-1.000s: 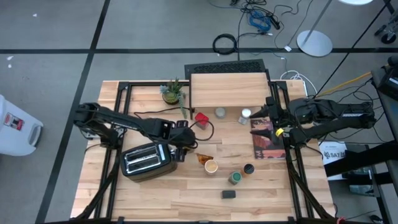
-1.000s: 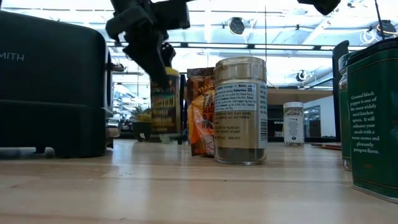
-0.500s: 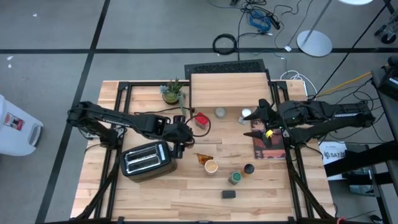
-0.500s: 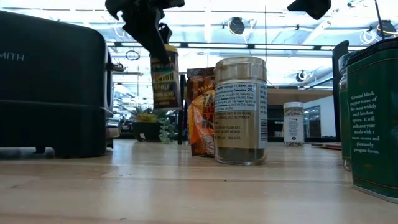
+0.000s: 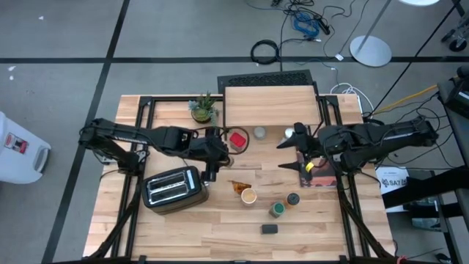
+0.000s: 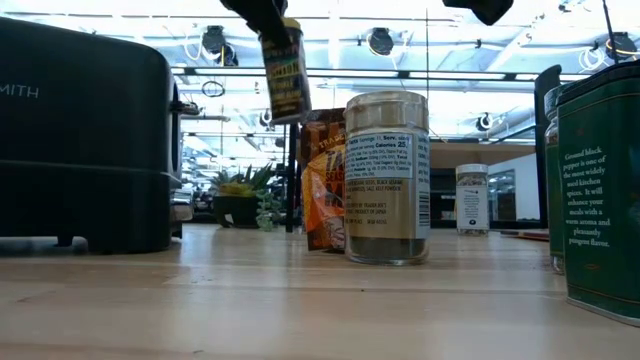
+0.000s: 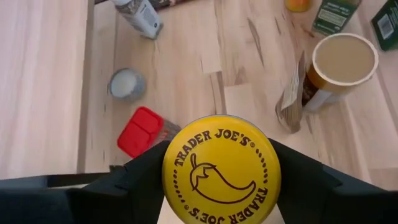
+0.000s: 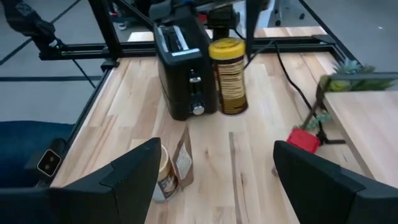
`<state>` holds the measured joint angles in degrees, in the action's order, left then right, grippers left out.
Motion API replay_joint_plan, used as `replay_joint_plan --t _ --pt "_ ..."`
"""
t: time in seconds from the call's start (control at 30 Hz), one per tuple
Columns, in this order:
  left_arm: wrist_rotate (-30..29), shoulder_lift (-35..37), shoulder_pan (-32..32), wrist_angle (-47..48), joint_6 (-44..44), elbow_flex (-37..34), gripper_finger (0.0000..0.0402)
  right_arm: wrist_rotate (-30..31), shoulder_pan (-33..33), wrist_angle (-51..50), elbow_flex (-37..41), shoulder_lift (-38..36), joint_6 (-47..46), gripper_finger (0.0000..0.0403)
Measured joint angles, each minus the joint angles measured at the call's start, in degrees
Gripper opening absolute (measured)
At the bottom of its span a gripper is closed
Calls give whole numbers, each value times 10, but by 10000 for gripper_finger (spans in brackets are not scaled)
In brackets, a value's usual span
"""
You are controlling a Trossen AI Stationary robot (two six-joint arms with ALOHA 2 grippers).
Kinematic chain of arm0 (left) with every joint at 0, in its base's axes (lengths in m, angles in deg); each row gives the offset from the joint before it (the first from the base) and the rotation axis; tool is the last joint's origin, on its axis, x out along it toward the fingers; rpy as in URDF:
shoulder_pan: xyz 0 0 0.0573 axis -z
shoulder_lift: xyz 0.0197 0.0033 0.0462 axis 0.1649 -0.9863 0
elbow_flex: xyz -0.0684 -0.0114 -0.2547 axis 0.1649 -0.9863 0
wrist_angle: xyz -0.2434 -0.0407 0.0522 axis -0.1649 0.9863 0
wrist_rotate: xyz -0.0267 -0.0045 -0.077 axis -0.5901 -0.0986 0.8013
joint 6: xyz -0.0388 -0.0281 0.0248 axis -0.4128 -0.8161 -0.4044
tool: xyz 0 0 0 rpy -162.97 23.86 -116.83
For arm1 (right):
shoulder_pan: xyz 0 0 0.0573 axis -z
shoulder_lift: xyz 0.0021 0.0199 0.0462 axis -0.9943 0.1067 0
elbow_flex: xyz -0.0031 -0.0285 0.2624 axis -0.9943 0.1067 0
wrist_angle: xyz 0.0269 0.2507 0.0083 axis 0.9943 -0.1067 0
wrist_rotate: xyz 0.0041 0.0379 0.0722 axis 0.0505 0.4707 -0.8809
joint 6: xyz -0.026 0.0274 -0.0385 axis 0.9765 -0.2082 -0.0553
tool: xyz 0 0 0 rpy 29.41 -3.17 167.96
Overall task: Shelf spices
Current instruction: Put the yellow seasoning bottle on the shelf
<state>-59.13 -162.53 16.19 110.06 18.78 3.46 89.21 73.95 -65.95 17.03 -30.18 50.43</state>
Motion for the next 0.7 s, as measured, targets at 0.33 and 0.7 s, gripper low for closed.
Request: replay_joint_plan --t 0.33,0.7 --pt "-9 0 0 61 24 64 253 2 -1 99 0 73 8 297" --pt "-11 0 0 61 48 115 253 42 1 232 0 165 16 297"
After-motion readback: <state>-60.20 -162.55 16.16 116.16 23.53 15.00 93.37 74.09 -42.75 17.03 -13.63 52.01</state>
